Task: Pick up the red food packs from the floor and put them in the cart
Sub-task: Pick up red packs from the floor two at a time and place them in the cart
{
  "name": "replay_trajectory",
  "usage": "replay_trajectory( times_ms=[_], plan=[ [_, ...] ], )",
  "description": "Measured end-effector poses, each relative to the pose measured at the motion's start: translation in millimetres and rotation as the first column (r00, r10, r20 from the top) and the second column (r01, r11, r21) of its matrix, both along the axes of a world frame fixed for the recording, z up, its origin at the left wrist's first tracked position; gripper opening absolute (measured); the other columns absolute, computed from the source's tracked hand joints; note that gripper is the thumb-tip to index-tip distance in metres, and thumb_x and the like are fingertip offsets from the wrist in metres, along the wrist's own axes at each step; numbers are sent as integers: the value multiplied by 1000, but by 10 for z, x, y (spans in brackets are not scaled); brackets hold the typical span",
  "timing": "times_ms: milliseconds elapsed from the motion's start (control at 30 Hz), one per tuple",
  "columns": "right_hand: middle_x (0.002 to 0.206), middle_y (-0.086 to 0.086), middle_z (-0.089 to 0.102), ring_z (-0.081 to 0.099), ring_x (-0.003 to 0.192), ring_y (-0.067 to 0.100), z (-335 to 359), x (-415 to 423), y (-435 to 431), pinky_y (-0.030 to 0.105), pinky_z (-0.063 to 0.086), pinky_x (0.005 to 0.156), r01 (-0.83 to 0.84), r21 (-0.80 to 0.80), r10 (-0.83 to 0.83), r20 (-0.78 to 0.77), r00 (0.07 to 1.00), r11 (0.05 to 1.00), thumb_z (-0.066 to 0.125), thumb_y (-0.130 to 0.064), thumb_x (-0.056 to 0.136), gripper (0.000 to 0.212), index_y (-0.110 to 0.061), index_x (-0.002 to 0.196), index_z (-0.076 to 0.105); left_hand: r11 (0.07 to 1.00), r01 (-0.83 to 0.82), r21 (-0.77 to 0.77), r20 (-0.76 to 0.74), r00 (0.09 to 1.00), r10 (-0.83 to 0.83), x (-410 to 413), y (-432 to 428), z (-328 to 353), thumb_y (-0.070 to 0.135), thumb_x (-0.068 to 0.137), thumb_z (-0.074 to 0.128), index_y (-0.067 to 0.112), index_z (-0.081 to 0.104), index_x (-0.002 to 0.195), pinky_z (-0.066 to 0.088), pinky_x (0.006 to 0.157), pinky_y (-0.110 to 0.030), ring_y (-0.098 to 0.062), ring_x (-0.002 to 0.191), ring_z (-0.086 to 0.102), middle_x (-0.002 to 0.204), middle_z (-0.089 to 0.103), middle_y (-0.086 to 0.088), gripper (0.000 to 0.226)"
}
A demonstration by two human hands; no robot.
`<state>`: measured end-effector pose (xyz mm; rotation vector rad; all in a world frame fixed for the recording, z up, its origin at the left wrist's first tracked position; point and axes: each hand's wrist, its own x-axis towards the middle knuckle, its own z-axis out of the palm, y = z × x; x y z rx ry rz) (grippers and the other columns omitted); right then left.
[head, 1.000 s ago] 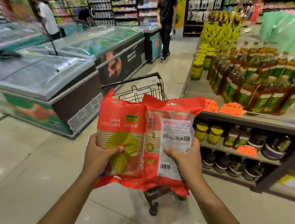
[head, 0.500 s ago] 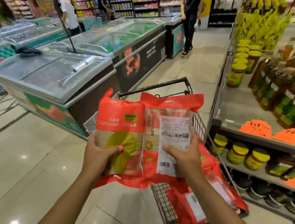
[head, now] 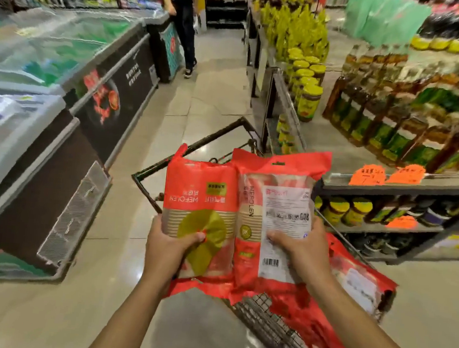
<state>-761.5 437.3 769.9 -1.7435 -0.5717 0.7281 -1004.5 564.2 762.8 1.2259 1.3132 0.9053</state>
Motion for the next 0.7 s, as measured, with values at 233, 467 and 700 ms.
replay_trajectory(
  times_ms=[233,467,700],
  plan=[
    [115,-7,68,68,99,8,-119,455,-182,22,51,74,286,29,-284,-71,956,958,92,-11,72,77,-15,134,46,956,289,-55,40,957,-287,913,464,-178,24,46,99,29,59,123,62,81,-55,-28,96,76,110,76,-6,87],
    [117,-4,72,73,103,18,-645,879,122,42,57,89,427,16,-419,-163,893,904,96,-36,54,92,-24,130,48,910,407,-79,-57,910,-411,1617,944,-319,7,58,97,20,56,123,64,73,-38,-20,90,76,109,74,-6,78],
    [108,-8,79,78,90,12,-1252,1170,338,41,62,83,440,-122,-456,-237,858,890,96,-39,57,79,-23,125,61,849,498,-175,-183,831,-526,2162,1498,-557,11,51,96,16,58,117,60,71,-36,-26,87,73,104,74,-10,76]
  ],
)
